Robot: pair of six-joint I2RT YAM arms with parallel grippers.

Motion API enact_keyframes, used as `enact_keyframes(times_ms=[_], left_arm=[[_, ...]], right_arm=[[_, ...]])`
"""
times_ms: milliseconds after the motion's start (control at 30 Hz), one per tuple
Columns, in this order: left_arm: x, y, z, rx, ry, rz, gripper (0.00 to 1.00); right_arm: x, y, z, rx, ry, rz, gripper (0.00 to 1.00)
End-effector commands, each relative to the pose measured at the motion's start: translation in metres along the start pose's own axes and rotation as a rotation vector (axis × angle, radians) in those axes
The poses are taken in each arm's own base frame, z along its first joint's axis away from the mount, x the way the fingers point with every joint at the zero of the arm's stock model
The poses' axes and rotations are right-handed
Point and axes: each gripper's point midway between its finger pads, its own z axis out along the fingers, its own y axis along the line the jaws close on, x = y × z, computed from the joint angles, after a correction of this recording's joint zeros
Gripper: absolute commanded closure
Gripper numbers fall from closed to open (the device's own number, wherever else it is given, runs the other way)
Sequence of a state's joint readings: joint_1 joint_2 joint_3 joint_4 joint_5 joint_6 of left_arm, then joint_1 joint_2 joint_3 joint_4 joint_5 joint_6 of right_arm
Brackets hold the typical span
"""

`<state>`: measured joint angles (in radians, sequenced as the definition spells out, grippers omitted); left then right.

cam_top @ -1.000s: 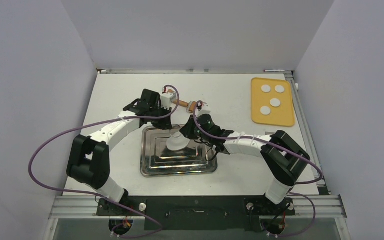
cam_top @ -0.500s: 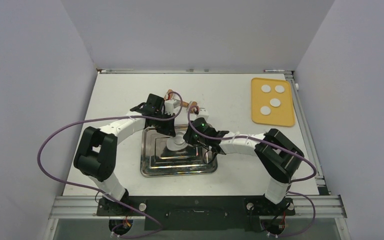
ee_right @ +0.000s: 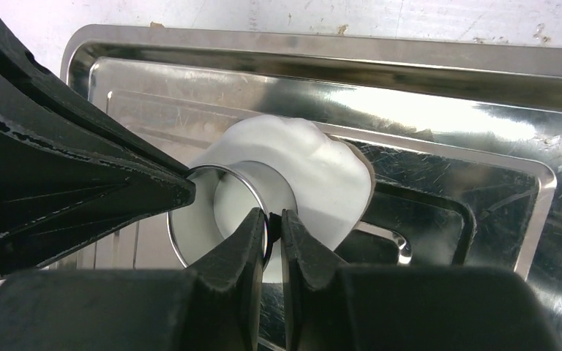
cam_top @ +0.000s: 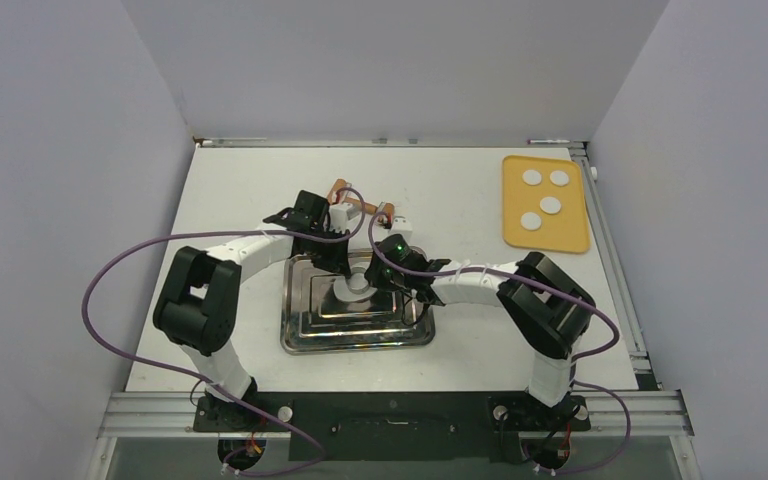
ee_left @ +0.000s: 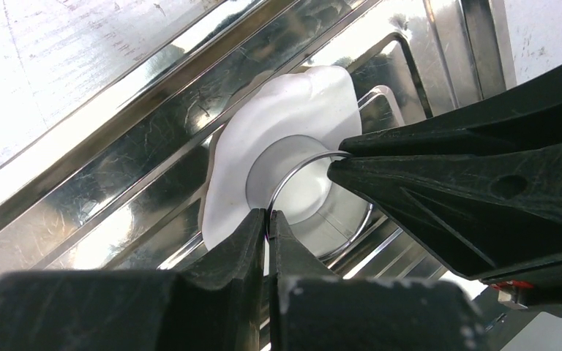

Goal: Roll out the dumpling wrappers from the dough

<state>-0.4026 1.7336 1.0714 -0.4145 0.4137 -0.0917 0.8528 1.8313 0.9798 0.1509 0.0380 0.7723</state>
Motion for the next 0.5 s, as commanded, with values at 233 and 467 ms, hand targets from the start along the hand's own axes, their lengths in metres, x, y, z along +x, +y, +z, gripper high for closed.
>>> enact_keyframes(times_ms=[233,467], left_arm=[[0.055,0.014,0.024,-0.06,0.234,0.282,1.0],[0.115,0.033,0.035,-0.055,0.487,0.402,1.0]], right_arm=[[0.054,-0.042,0.007,0.137,0.107,-0.058,0.91],[0.076,-0.061,0.002,0.18,0.159,-0.078,0.91]])
